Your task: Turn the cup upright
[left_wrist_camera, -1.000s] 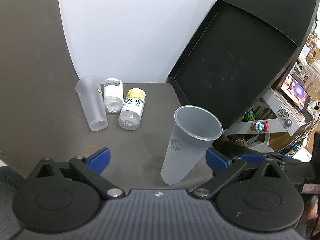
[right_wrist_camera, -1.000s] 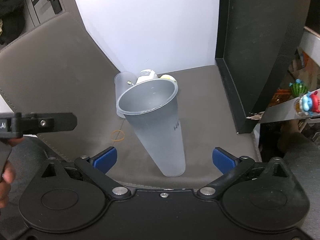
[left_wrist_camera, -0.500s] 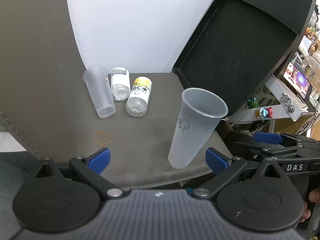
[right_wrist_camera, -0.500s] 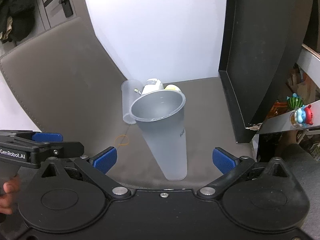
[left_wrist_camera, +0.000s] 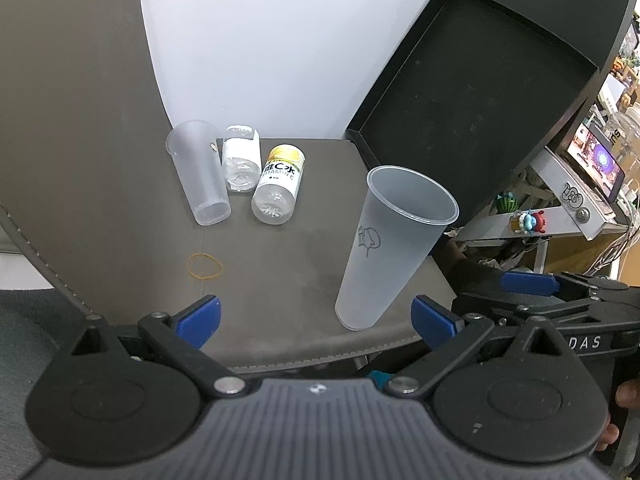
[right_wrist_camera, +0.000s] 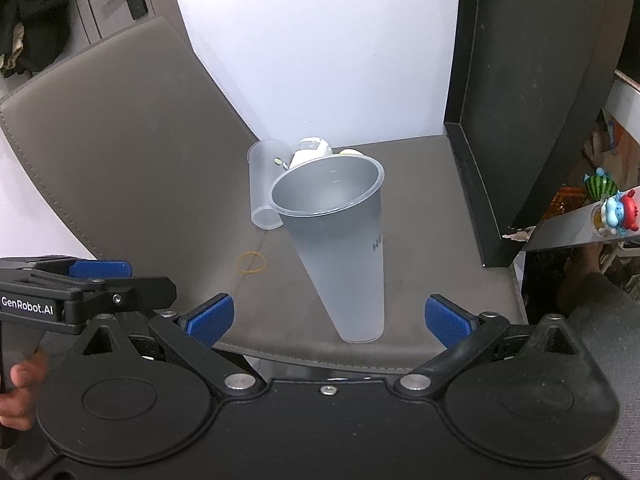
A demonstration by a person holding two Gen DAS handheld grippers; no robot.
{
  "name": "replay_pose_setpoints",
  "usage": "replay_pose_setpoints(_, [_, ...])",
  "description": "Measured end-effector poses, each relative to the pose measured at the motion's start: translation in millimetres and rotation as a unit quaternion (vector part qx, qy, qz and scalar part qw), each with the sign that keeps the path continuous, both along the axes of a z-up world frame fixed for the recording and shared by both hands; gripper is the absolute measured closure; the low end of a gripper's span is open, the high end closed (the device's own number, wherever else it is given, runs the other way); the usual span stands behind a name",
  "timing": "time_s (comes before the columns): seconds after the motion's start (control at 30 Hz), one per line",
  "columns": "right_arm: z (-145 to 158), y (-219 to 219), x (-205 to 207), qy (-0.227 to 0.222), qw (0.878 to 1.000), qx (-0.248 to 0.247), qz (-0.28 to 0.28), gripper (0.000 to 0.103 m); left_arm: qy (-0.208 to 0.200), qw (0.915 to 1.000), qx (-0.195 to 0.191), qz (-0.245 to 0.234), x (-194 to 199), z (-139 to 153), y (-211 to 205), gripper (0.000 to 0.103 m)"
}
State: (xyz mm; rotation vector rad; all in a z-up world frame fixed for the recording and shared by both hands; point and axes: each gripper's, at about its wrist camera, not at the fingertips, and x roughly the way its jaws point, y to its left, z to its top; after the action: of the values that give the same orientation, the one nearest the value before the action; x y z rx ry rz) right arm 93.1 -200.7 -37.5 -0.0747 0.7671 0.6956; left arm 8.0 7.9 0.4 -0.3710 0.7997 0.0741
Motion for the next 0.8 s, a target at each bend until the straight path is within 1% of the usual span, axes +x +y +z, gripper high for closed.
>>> replay_pose_setpoints(0.2, [-1.0, -0.4, 1.7, 0.004, 1.0, -0.004, -0.005, 0.0, 0.0, 1.0, -0.001, -0.001, 0.3, -0.7, 0.7, 0.002])
replay_pose_setpoints(0.33, [-0.1, -1.5, 2.2, 0.016, 1.0, 0.003, -0.004, 0.0, 0.001, 1.0, -0.003, 0.003, -0.1, -1.2, 1.4, 0.002])
replay_pose_setpoints(0.8, [0.4, -1.1, 3.2, 0.016, 1.0, 0.0, -0.004, 0.0, 0.004, 1.0, -0.003, 0.001, 0.6, -1.9, 1.7, 0.002])
